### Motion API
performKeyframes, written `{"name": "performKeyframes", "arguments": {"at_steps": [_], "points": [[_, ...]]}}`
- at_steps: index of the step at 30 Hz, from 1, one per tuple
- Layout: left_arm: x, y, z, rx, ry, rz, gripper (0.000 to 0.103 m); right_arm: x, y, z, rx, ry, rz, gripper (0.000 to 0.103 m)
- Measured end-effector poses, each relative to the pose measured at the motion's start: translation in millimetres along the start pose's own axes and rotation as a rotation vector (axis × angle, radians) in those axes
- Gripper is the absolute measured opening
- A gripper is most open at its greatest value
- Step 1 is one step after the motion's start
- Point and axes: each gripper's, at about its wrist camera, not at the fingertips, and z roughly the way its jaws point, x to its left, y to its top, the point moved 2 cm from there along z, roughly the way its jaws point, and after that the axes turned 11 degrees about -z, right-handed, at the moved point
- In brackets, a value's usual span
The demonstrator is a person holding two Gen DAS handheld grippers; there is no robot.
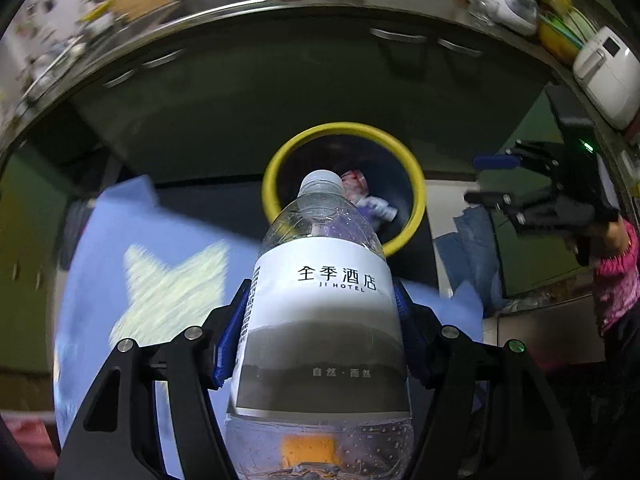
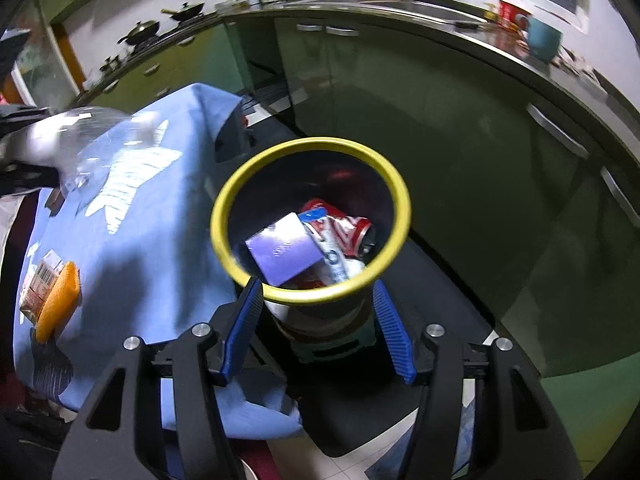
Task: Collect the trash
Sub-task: 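Carry the water bottle over the bin and open the left tool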
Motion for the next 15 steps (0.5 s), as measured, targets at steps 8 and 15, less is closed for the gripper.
{"name": "performKeyframes", "arguments": {"at_steps": [8,15], "points": [[-33,71,92,-0.016,0.005,0.028,0.075,-25,-14,-1,0.006,-0.006,0.049,0.058],[-16,74,80,-0.087,-0.013,-0.05,0.079,-25,-15,-3,-0.003,0.003,0.048,0.059]]}}
